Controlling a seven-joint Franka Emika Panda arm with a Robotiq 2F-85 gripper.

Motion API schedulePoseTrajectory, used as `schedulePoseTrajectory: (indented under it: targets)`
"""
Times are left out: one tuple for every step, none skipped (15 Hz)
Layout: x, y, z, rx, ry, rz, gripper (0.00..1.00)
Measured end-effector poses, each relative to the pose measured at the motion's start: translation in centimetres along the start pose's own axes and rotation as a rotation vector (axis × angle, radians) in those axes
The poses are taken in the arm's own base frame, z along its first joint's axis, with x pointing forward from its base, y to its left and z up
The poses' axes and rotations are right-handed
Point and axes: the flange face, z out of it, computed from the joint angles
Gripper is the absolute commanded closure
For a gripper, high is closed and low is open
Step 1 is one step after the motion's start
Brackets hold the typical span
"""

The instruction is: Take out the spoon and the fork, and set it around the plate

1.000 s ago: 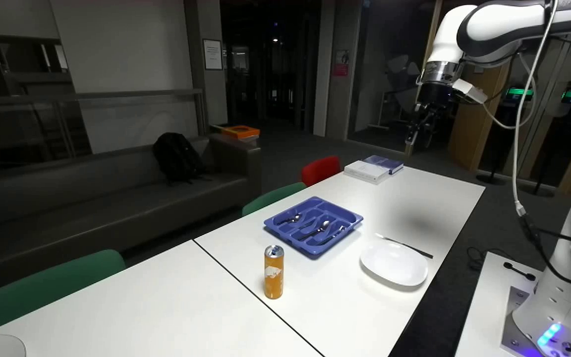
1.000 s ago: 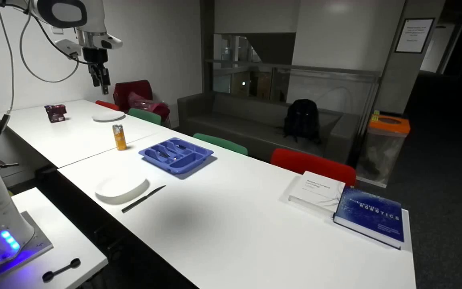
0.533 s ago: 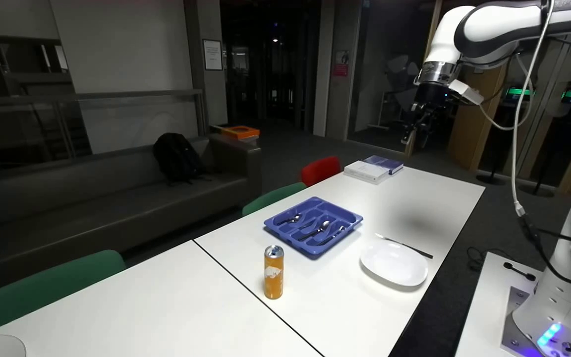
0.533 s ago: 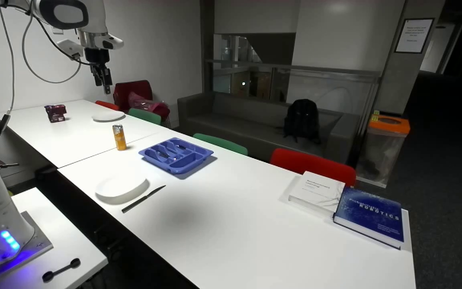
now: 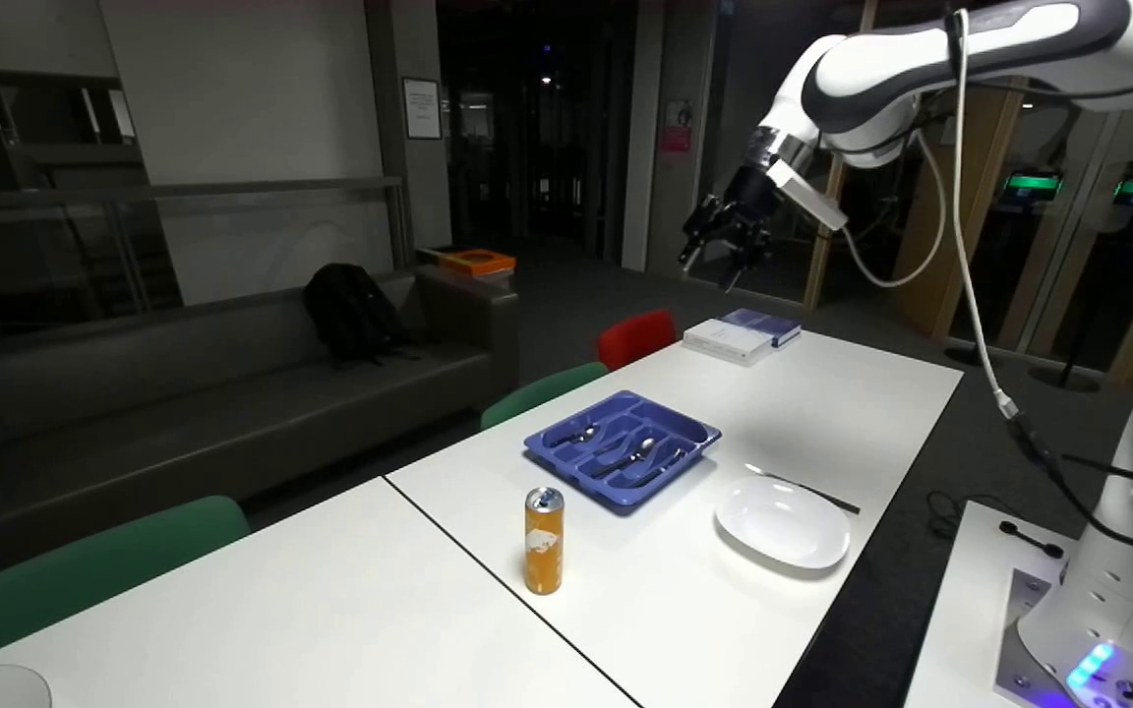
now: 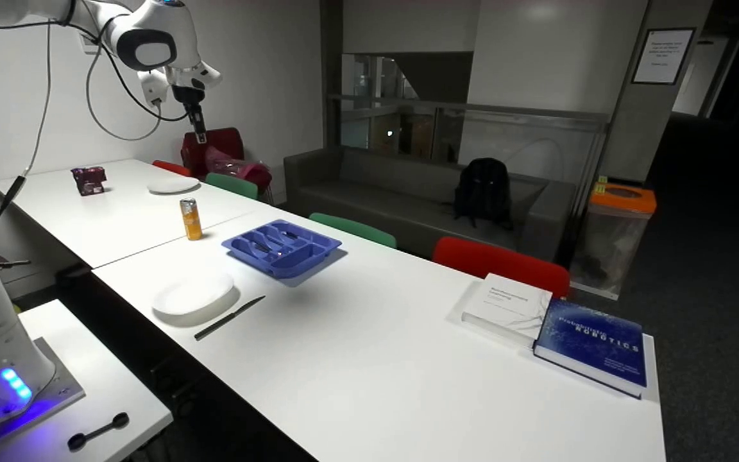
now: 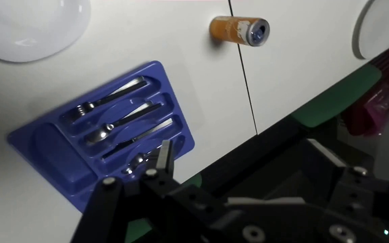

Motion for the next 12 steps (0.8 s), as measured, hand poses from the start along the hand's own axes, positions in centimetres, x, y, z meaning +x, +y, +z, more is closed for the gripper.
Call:
schedulePoseTrajectory:
  targets:
    - [0.5, -1.1, 1.0, 0.018, 0.008, 0.039, 0.00]
    - [0.9, -2.0, 1.9, 0.034, 0.015, 0.081, 0.00]
    - [1.1, -2.7, 2.7, 0.046, 0.024, 0.126, 0.00]
    - [1.4, -3.0, 3.2, 0.053, 0.039, 0.177, 0.00]
    - [1.7, -3.0, 3.6, 0.056, 0.059, 0.227, 0.00]
    - [2.0, -2.8, 3.8, 0.057, 0.083, 0.272, 0.00]
    - [2.4, -2.3, 3.8, 0.060, 0.107, 0.322, 0.00]
    - [2.7, -1.7, 3.8, 0.065, 0.127, 0.372, 0.00]
    - [3.0, -1.1, 3.8, 0.071, 0.146, 0.423, 0.00]
    - [3.3, -0.5, 3.9, 0.078, 0.166, 0.475, 0.00]
    - [3.4, -0.1, 4.1, 0.086, 0.181, 0.527, 0.00]
    - [3.3, 0.0, 4.3, 0.114, 0.166, 0.554, 0.00]
